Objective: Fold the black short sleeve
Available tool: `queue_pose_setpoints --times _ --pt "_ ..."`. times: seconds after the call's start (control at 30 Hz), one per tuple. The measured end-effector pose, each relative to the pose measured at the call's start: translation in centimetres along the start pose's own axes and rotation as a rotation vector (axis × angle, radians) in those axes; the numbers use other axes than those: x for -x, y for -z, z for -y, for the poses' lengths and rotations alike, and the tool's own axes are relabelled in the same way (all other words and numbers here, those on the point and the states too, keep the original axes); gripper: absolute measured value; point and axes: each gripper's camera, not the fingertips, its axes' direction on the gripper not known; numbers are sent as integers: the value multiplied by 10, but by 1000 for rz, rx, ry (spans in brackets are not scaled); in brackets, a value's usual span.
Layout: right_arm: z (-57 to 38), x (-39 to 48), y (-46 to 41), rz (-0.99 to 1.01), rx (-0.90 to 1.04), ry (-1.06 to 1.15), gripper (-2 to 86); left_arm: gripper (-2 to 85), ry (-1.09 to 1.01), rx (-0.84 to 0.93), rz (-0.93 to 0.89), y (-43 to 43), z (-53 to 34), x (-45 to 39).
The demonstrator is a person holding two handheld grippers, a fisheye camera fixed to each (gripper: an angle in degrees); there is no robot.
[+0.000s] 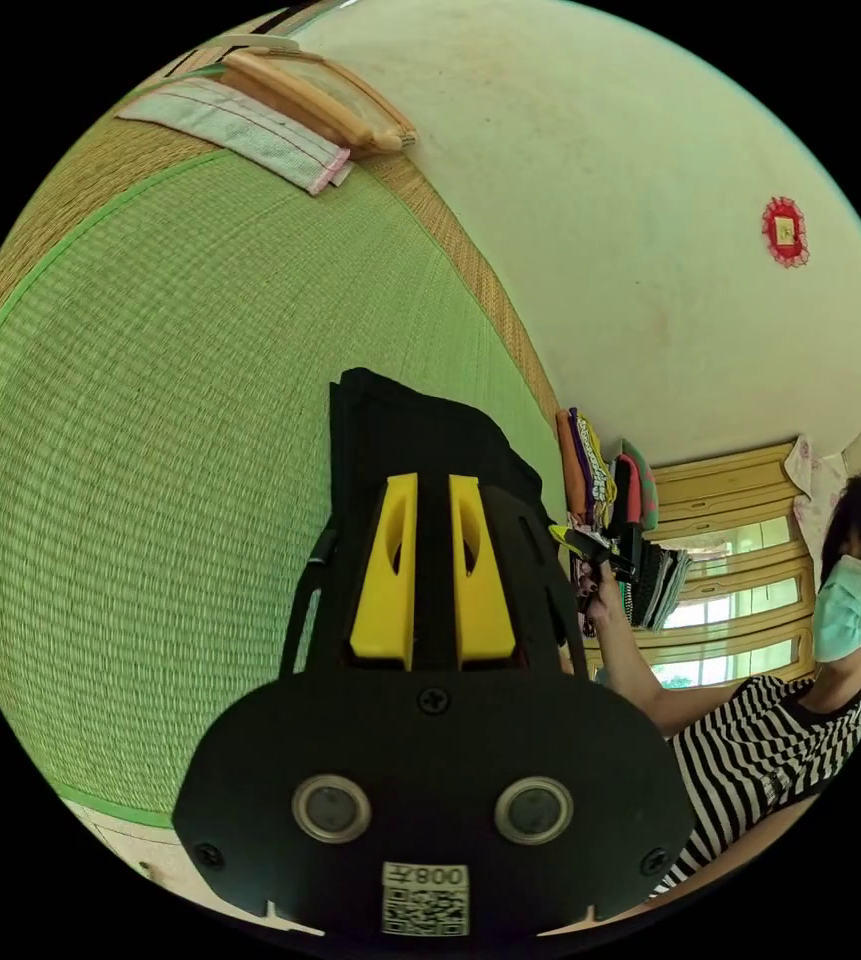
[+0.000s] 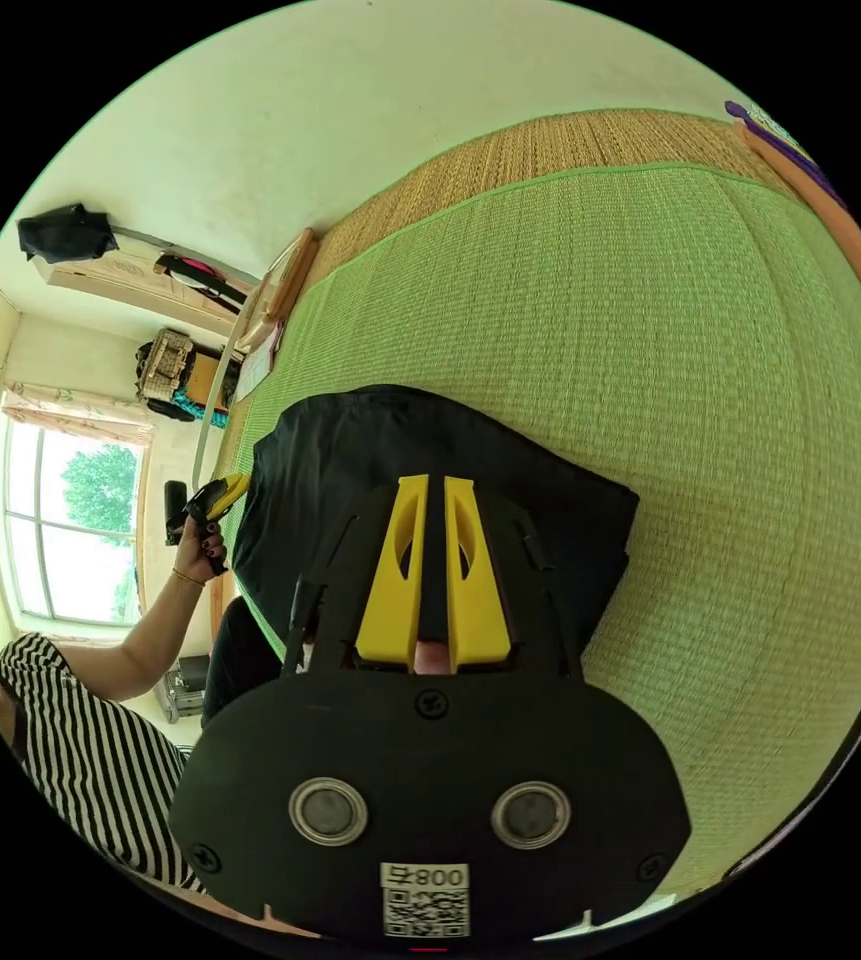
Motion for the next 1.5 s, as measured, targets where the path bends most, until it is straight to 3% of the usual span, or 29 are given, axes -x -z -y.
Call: queue_pose_setpoints --times 0.17,0.3,0.43,0.83,1.5 --pt "-67 -3 26 7 11 -65 51 67 35 70 130 33 -41 4" --pt "-129 -9 61 19 -13 -159 67 77 19 43 98 64 -67 -6" --pt "-182 -17 80 26 -25 -245 73 84 15 108 178 86 -96 -16" --pt "-210 -1 74 49 37 -218 13 30 3 182 183 103 -117 -57" --pt "-307 -29 64 178 22 -289 5 28 53 232 208 143 -152 -132"
